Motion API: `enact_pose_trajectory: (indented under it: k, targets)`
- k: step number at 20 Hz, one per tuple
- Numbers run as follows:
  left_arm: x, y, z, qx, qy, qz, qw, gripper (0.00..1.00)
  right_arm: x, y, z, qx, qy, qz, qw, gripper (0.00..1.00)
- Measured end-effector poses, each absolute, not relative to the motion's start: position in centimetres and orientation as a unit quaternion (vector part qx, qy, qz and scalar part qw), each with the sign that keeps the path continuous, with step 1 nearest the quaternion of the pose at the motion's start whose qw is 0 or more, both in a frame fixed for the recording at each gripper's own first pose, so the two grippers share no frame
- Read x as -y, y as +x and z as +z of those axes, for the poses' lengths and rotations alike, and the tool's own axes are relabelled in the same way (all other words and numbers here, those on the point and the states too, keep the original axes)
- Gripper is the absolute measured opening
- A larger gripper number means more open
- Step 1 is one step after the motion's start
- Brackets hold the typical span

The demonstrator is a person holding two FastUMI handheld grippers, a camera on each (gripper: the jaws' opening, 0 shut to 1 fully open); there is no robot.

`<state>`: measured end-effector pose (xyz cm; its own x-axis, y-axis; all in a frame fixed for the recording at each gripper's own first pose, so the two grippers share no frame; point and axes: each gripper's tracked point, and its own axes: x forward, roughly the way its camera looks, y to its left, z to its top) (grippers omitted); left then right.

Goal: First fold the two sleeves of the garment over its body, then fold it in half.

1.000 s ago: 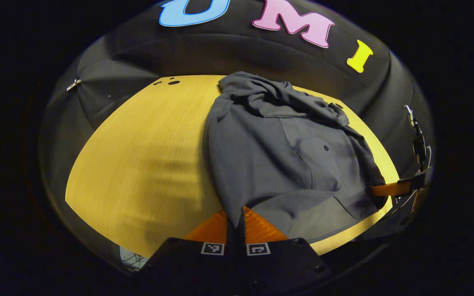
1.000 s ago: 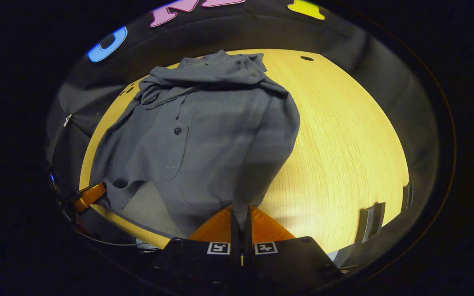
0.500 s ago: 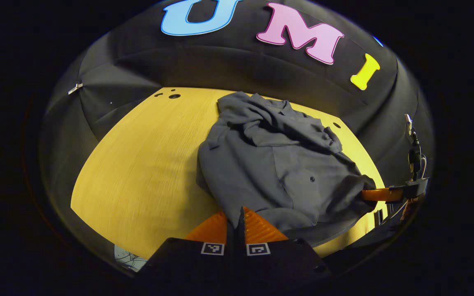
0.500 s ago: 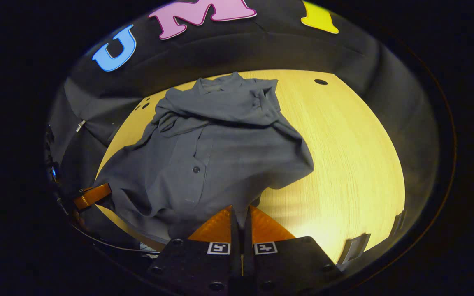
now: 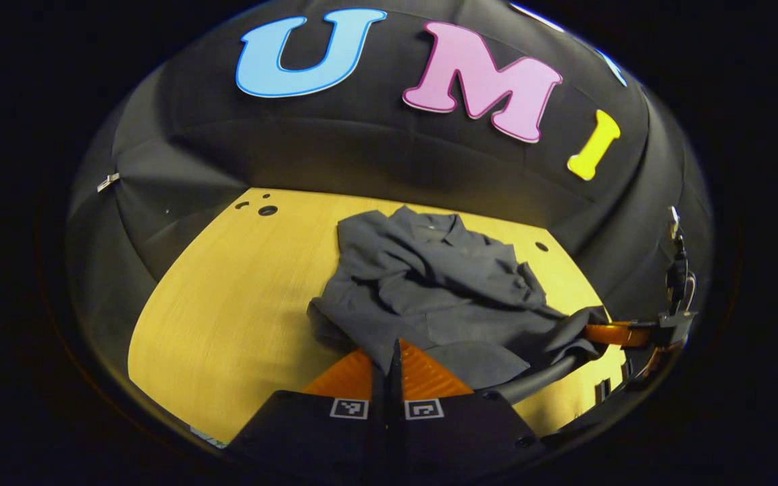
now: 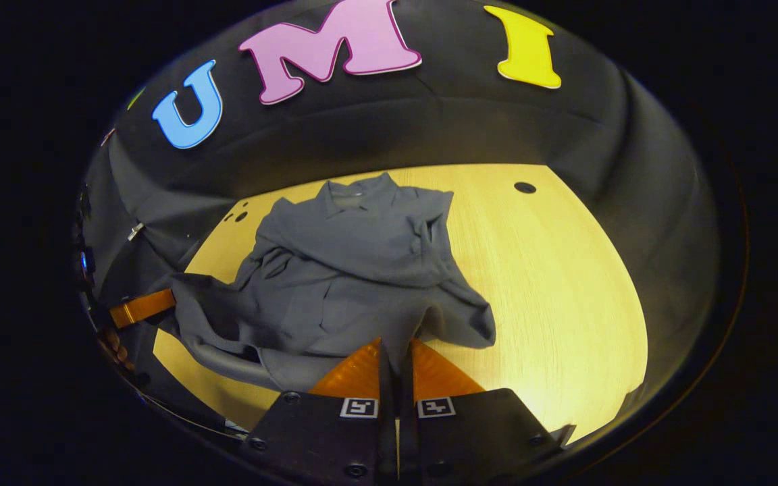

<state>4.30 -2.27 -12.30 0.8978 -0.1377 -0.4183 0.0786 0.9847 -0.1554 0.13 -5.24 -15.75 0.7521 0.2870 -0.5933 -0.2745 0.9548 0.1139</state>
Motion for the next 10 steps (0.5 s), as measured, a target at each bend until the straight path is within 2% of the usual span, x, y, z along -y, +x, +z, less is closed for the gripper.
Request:
enact_pose_trajectory:
  k: [10]
  targets:
    - [2.5, 12.2, -6.4, -0.163, -0.098, -0.038, 0.981, 0.05, 3.2, 9.1, -11.0, -0.26, 0.003, 0.171, 0.95, 0.07]
